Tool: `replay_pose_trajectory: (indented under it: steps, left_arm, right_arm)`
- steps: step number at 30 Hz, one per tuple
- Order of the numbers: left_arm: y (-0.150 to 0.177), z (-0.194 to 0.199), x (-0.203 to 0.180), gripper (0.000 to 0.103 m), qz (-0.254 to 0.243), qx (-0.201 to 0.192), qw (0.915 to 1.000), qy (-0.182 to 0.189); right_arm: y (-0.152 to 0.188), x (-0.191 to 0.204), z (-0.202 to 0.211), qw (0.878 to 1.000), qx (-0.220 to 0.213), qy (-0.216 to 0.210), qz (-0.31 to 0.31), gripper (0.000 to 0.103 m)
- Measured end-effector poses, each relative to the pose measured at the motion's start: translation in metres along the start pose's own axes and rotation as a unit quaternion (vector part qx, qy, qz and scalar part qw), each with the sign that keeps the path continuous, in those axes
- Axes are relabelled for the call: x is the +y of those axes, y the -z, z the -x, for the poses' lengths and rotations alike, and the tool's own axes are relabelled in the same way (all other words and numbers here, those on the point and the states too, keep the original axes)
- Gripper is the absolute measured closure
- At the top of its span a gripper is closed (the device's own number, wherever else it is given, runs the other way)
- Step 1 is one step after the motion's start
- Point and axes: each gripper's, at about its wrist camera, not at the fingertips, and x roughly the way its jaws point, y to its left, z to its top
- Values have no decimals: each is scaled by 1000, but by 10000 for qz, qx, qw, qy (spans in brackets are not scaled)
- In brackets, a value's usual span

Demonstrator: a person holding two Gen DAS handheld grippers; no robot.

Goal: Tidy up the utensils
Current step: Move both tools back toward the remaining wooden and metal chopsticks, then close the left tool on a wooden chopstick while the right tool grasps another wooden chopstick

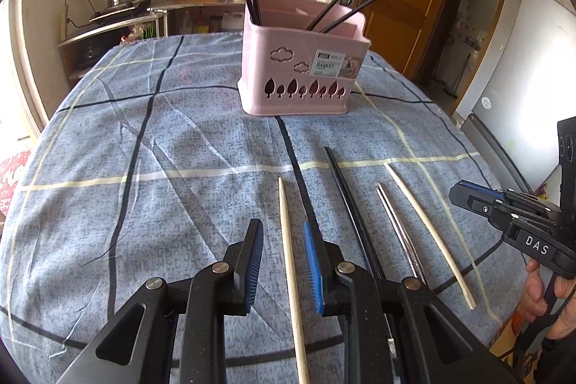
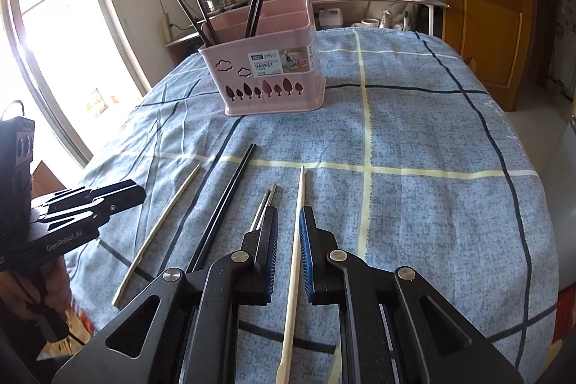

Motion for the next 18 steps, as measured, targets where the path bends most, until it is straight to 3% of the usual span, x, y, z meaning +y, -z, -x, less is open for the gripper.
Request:
replay_pose_trajectory:
  steps: [18]
  left_arm:
    - [-20,-59,-5,80,-226,573,9981,-74]
  right_arm:
    - [-21,-3,-61,9974,663,167,232,91]
